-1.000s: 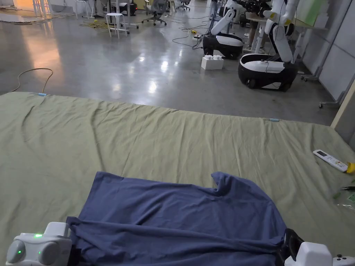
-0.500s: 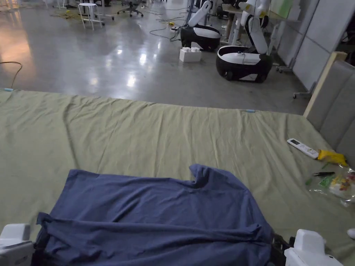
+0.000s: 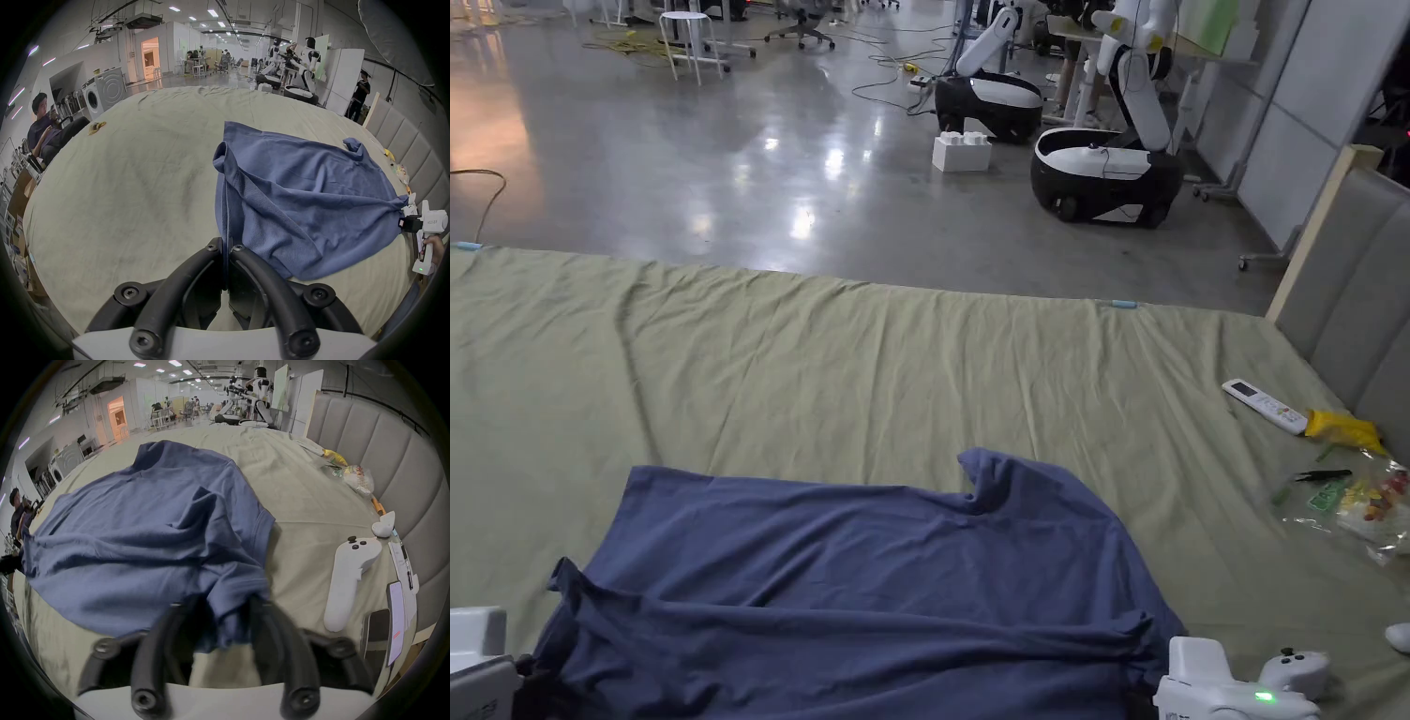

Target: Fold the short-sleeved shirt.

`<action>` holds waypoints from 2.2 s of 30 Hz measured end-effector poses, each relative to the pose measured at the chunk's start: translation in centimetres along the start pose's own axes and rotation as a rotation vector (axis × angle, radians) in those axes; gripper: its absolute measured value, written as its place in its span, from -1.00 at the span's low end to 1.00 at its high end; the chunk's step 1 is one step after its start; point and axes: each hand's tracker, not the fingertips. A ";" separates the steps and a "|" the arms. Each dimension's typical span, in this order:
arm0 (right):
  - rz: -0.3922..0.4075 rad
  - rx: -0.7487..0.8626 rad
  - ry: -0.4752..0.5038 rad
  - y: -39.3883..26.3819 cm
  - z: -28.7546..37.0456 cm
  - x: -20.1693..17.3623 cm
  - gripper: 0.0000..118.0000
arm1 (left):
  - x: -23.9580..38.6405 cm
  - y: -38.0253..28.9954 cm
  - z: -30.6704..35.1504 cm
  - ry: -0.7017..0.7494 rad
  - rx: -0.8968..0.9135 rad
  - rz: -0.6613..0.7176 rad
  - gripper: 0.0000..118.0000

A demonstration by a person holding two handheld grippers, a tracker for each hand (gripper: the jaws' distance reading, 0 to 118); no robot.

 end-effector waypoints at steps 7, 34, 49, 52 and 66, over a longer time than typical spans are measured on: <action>0.022 0.017 -0.001 1.4 3.6 -0.5 -0.87 | 0.0 0.5 1.6 -0.025 0.020 0.020 -0.93; 0.108 -0.113 -0.047 -11.2 10.0 -0.4 -0.87 | -4.2 -11.2 5.5 -0.029 -0.142 0.083 -0.93; 0.067 0.133 -0.141 -9.5 13.1 -3.1 0.38 | -1.1 -8.5 6.7 0.052 -0.060 -0.101 -0.24; 0.090 0.283 -0.131 -8.0 14.2 -4.9 0.39 | 0.5 -6.7 7.7 0.025 0.037 -0.100 -0.24; 0.053 0.844 -0.045 -0.4 19.1 -13.2 -0.38 | 6.8 -1.3 11.5 0.037 0.569 -0.036 -0.72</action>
